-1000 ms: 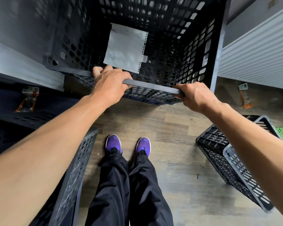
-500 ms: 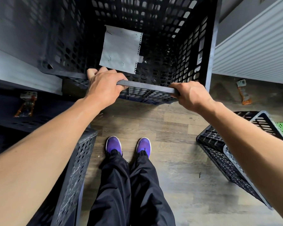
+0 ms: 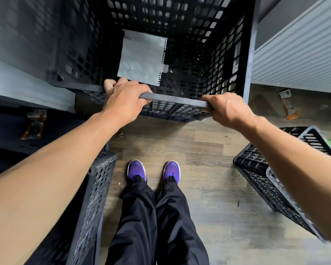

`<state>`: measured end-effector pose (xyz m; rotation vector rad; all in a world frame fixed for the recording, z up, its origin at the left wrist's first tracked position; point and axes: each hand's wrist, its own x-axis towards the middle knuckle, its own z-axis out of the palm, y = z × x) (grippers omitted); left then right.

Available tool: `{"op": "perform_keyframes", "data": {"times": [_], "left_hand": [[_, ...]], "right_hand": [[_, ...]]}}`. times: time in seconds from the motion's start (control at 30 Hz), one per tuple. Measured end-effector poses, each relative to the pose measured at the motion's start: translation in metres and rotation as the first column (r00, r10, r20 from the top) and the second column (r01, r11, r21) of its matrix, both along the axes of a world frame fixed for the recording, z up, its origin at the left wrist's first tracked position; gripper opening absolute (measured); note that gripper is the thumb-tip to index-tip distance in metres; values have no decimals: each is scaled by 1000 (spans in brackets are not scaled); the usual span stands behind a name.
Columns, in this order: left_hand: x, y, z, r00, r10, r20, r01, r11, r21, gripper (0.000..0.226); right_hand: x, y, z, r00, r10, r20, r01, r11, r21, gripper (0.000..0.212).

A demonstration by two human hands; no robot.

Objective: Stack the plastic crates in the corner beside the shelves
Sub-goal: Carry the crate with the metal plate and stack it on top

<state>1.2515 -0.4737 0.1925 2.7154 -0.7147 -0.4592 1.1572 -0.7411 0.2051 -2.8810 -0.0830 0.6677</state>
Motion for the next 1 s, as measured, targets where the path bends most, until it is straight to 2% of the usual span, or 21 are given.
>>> {"op": "perform_keyframes", "data": {"times": [0.1,0.3,0.5,0.7,0.9,1.0], "left_hand": [[1,-3,0,1000,2,13,-2,1000,5,13],[-6,-1,0,1000,17,18,-17,1000,10,14],[-9,-6,-4,997,51,54,-54,997,60,18],[-5,-5,-12,989,6,149,-23,994,108,10],[-5,-16,-5,988,23,151,-46,988,148,5],[-4,-26,-4,989,47,143,-67,989,134,5]], "right_hand": [[3,-3,-1,1000,-6,22,6,1000,-2,17],[-7,2,-5,996,-38,80,39,999,-9,25],[-14,17,-7,974,-155,168,171,981,-90,18],[-5,3,-6,987,-19,160,29,998,-59,23],[2,-10,-4,989,29,146,-20,998,-63,16],[10,-20,3,993,32,114,-25,998,-60,23]]}}
